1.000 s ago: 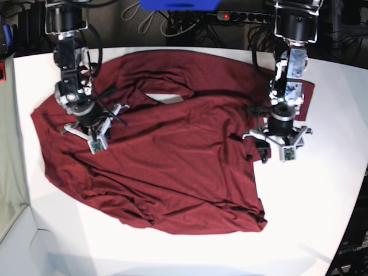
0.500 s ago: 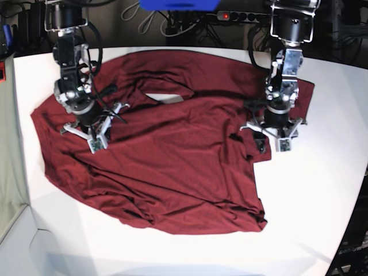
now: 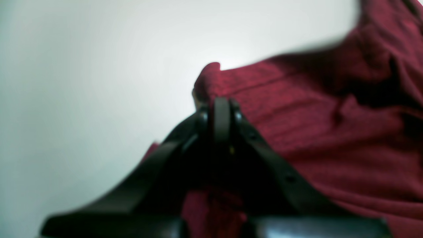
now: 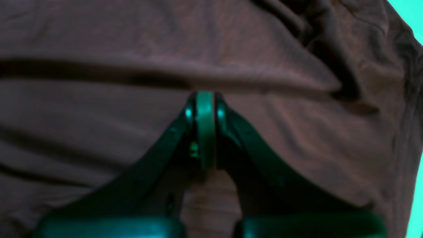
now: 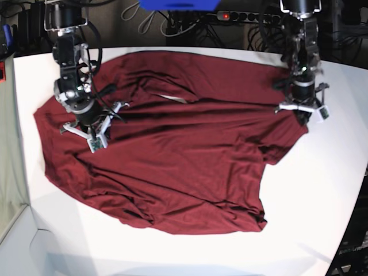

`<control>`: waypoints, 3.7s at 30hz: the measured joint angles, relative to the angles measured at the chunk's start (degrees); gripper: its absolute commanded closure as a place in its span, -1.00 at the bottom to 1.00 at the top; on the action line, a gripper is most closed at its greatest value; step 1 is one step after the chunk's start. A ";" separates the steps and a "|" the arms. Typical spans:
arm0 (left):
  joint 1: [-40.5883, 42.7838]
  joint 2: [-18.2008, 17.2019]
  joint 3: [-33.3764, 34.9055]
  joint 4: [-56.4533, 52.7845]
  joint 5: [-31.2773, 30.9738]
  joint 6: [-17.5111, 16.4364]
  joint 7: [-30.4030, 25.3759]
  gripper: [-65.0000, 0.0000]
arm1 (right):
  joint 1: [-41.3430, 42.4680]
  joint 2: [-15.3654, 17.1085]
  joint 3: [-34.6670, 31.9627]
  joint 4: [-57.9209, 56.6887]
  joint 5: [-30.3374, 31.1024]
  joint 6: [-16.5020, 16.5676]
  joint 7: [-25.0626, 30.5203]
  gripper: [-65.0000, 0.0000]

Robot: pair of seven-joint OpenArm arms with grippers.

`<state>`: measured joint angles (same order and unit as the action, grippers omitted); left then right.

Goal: Layout the t-shirt on the table in an organized manner, then fold the t-shirt properly
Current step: 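Move the left gripper to the shirt side edge near the collar, then move the right gripper to the opposite shirt side edge, then grasp both shirt side edges with the left and right grippers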

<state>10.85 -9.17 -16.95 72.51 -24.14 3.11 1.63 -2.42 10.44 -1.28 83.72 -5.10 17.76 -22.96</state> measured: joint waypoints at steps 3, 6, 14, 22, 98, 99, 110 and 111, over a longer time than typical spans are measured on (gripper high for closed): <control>2.82 0.33 -3.26 2.99 -1.77 0.39 1.86 1.00 | 0.00 -0.11 0.00 -0.02 0.00 0.02 0.02 1.00; 4.46 0.46 -5.20 4.13 -1.77 0.37 2.10 1.00 | 0.00 -0.15 0.00 -0.02 0.00 0.00 0.02 1.00; 7.72 1.11 -7.37 6.29 -1.86 0.55 2.27 1.00 | -0.72 -0.13 0.00 -0.07 0.00 -0.02 0.02 1.00; 8.37 2.56 -7.58 10.12 -1.84 0.79 2.47 1.00 | -0.63 0.00 0.00 -2.56 0.28 -0.15 1.51 1.00; -16.11 -1.51 4.57 -1.51 -3.17 1.01 1.44 0.20 | 38.03 9.70 2.86 -58.36 0.39 -0.20 19.50 1.00; -17.46 -0.90 4.63 -1.88 -3.02 1.18 1.99 0.20 | 37.92 9.68 2.86 -57.99 0.37 -0.20 19.47 1.00; -42.03 1.25 19.06 -34.84 -2.86 0.87 2.38 0.19 | 37.97 9.70 2.82 -57.75 0.04 -0.20 19.37 1.00; -43.67 1.18 19.96 -37.90 -2.95 0.81 1.70 0.19 | 37.97 9.75 2.82 -57.75 0.00 -0.15 19.12 1.00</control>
<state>-32.82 -7.99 3.01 34.61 -27.09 3.92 3.33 35.55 20.18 1.54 25.98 -5.10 17.61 -3.84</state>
